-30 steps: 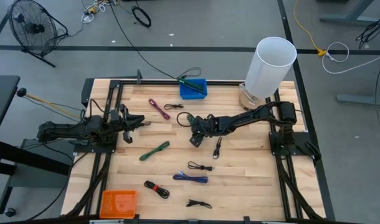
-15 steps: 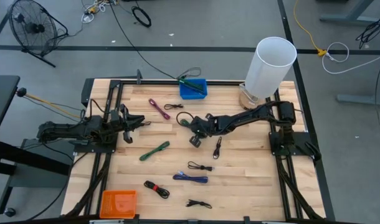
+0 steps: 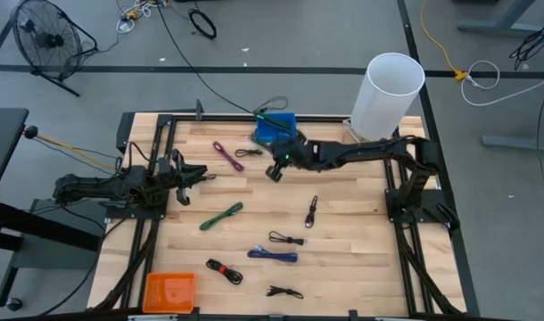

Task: Pick & Place USB Port
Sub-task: Put the green charger cable into the blue basket

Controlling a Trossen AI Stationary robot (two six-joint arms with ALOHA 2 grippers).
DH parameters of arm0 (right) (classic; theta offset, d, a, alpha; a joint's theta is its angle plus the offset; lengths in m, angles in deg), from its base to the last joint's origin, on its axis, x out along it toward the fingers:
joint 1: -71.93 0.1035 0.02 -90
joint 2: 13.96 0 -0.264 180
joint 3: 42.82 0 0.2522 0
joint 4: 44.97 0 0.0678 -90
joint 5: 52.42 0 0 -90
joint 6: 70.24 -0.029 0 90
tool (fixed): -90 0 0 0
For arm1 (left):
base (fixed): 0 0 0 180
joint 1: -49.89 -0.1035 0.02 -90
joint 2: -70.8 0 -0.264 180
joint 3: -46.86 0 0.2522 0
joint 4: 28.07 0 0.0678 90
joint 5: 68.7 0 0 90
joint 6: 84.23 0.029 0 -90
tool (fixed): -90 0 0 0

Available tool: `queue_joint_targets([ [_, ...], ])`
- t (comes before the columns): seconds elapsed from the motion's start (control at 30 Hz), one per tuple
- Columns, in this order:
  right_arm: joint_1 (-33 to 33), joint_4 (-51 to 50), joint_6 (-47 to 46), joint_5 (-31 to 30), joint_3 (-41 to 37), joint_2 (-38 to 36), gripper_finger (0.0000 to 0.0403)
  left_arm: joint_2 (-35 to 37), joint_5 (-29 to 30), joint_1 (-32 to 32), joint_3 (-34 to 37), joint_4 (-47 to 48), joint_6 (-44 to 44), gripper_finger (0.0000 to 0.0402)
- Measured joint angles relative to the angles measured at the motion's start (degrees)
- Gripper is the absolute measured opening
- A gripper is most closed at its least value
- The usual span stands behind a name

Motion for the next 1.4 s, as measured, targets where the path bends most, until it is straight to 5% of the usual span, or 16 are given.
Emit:
queue_joint_targets([
  [0.6,-13.0,14.5,17.9,-2.3,0.3,0.4,0.0012,0.0,0.2,0.0,0.0,0.1,0.2,0.0046],
  [1.4,-19.3,21.8,19.0,1.4,0.2,12.7,0.0012,0.0,0.6,0.0,0.0,0.1,0.7,0.0046],
])
